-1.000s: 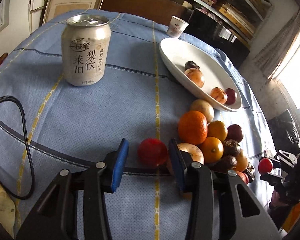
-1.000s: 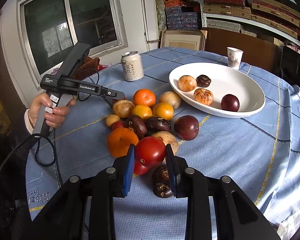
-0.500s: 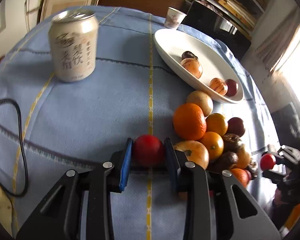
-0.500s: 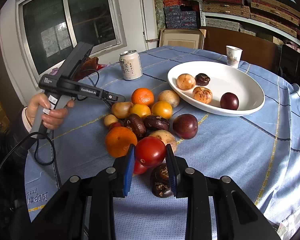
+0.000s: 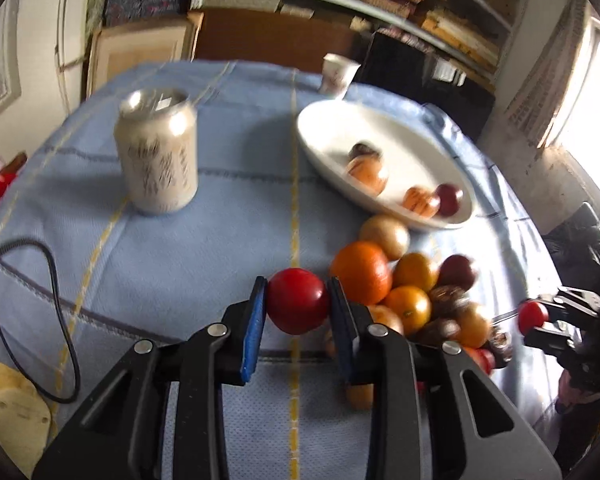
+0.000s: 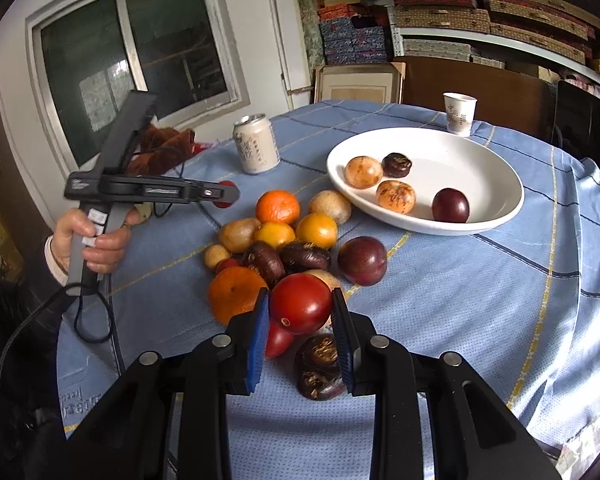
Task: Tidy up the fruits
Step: 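Drop the tomato into the white plate with the right gripper while the left gripper drops its tomato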
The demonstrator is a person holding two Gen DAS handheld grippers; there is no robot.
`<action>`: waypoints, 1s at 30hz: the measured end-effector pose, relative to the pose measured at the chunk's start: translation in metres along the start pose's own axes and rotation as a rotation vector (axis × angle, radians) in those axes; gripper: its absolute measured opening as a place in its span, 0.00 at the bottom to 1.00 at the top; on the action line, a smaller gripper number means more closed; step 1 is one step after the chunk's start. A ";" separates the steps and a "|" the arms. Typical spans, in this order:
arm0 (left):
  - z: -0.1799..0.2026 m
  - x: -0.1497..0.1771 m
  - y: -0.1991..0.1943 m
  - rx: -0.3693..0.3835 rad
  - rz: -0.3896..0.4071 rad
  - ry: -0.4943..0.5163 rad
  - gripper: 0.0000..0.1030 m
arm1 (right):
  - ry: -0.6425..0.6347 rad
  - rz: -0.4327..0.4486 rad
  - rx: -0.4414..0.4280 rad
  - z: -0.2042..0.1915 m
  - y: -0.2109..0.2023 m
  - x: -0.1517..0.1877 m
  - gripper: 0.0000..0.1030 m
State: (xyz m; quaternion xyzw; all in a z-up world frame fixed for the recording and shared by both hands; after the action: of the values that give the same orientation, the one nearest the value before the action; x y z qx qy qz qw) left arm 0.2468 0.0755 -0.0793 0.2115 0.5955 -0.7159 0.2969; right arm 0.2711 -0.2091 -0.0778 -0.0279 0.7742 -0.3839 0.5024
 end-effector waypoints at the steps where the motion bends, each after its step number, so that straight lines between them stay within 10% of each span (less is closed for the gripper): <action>1: 0.005 -0.003 -0.003 0.015 0.010 0.014 0.29 | 0.013 0.012 0.003 0.003 -0.001 -0.002 0.29; 11: 0.062 -0.075 0.023 0.125 0.008 0.142 0.29 | 0.165 0.159 0.144 0.043 0.017 -0.056 0.30; 18: 0.072 -0.132 0.090 0.035 -0.048 0.155 0.30 | 0.229 0.142 0.214 0.077 0.057 -0.085 0.38; 22: 0.065 -0.136 0.094 -0.009 -0.014 0.122 0.79 | 0.229 0.144 0.200 0.078 0.053 -0.084 0.41; 30: 0.040 -0.091 0.026 0.033 0.090 0.063 0.93 | 0.152 0.177 0.195 0.054 0.013 -0.062 0.60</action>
State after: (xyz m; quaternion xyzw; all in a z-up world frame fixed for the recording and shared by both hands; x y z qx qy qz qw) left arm 0.3333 0.0497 -0.0304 0.2653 0.5827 -0.7045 0.3062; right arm 0.3493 -0.2041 -0.0502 0.1186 0.7685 -0.4124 0.4746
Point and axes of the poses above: each gripper's, at about its wrist camera, not at the fingertips, and y roughly the way its jaws point, z to its right, x to its underside, the point moved 4 cm from there along y, roughly the way its jaws point, and after that the axes turned 1 degree about y, right-handed, at the moved point
